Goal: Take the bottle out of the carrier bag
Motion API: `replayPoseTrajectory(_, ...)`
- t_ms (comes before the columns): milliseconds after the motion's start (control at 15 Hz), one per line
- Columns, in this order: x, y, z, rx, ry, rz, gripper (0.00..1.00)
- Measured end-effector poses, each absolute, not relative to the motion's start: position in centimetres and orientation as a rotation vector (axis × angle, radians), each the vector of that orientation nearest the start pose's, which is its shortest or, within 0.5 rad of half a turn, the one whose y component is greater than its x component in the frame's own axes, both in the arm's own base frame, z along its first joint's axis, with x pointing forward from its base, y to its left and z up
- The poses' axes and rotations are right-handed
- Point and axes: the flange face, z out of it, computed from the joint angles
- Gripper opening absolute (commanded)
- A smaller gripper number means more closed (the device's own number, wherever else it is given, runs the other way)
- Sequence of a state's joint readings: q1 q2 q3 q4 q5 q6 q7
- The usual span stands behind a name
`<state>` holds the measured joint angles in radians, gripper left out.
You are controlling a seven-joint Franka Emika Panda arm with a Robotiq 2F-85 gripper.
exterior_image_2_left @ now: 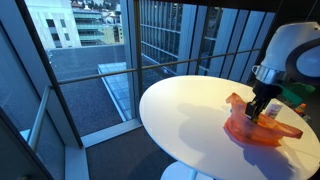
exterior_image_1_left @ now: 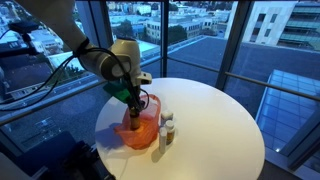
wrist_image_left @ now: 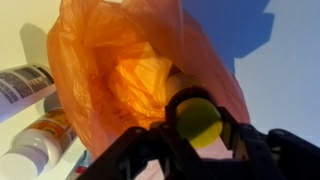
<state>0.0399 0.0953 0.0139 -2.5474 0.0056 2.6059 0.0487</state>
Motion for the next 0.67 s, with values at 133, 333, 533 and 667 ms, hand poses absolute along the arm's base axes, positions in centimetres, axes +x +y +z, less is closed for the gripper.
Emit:
replayPoseTrajectory(133,45.5,2.4,23.9,-3.139,0.000,0.033,0.20)
replayPoseTrajectory(333,45.9,2.4,25.6,-3.138,0.003,-0.008,0.20)
replayPoseTrajectory(533,46.0,1.8,27.6,-3.137,0.021,-0.045,0.20)
replayPoseTrajectory(667,45.9,0.9,29.0,-3.138,0.049,-0.062,0.20)
